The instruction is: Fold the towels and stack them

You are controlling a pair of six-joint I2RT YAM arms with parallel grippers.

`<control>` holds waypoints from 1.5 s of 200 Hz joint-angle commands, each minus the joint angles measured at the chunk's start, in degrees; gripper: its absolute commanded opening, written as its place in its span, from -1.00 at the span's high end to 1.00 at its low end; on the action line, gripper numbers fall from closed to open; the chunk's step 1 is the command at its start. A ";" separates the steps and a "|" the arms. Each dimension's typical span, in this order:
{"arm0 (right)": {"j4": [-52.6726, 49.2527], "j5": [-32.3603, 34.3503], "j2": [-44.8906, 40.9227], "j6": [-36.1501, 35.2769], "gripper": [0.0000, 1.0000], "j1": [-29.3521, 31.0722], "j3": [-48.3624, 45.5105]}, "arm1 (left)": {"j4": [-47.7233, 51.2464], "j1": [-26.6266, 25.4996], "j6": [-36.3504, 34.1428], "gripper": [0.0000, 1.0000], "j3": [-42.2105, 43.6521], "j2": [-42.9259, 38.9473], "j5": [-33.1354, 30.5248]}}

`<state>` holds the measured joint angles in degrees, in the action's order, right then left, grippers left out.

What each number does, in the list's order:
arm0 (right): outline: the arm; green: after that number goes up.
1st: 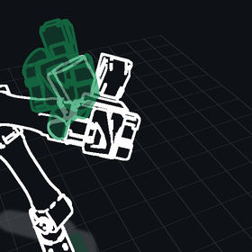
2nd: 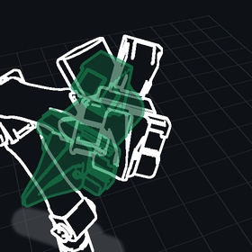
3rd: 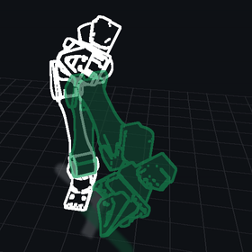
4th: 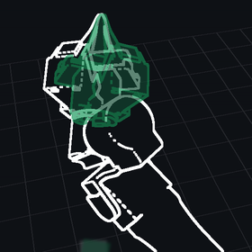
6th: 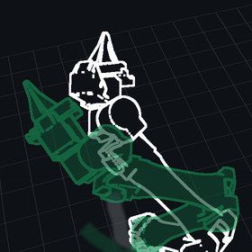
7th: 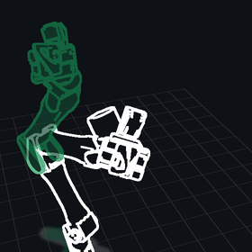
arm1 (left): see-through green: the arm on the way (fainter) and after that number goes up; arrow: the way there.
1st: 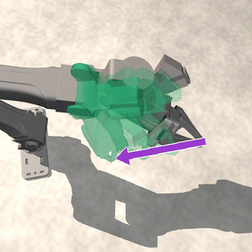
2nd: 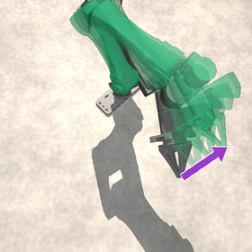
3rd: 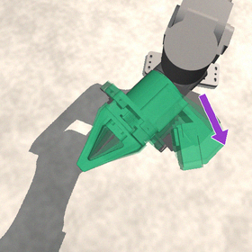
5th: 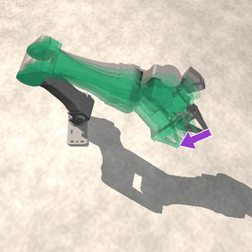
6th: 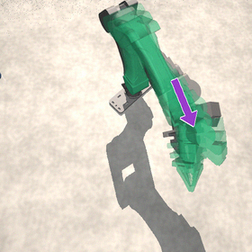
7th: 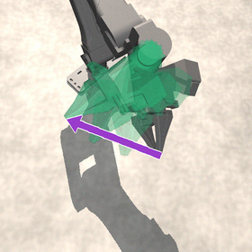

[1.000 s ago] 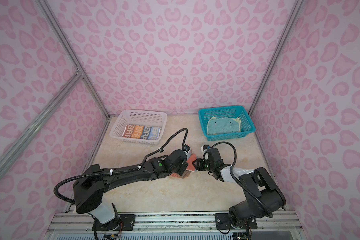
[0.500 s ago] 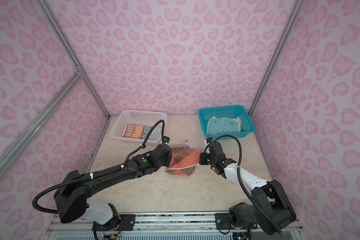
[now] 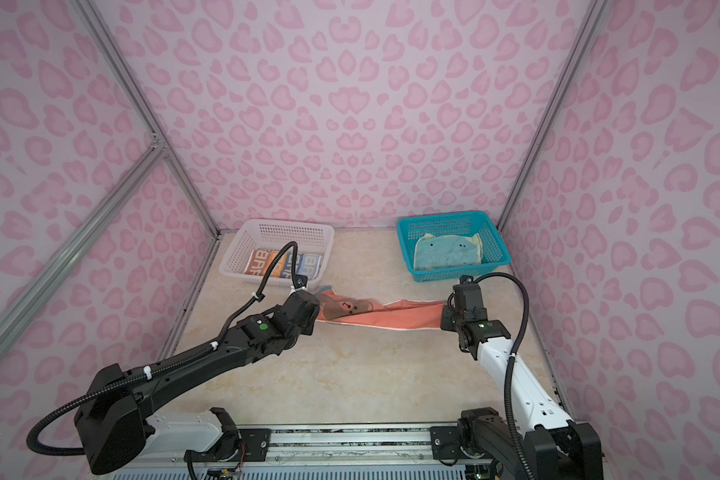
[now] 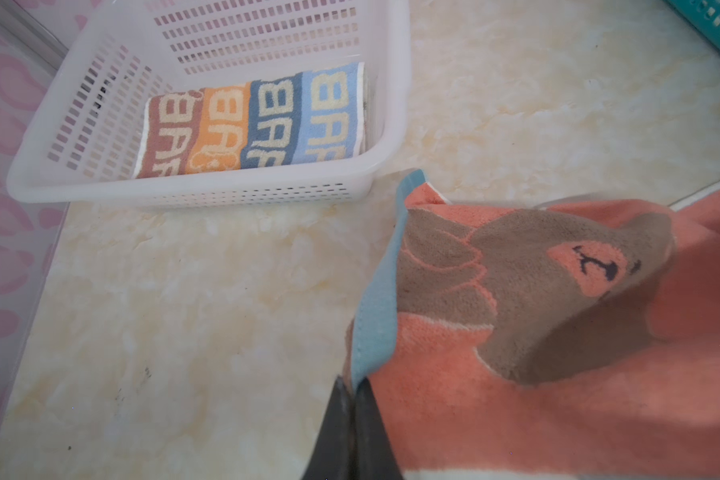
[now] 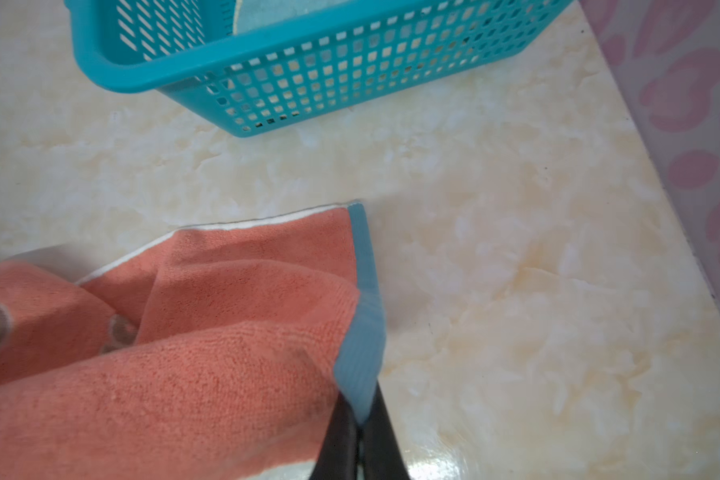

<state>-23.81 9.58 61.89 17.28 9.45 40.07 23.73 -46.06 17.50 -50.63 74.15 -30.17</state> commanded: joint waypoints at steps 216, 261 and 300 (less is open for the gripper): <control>14.50 -14.04 4.36 -0.02 0.11 16.03 -3.13 | -16.13 -5.62 5.77 -0.17 -11.59 26.10 30.15; 18.09 -16.08 7.92 1.69 0.11 18.96 -2.96 | -14.83 -4.59 3.96 -0.47 -10.00 19.94 25.27; 20.91 -17.71 14.99 2.89 0.10 25.00 0.33 | -14.33 -1.72 3.95 -0.59 -5.82 12.75 21.80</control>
<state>-6.37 -6.09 73.47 18.83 32.14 38.83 9.32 -49.17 22.11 -58.50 90.08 -4.86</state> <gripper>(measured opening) 0.448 0.784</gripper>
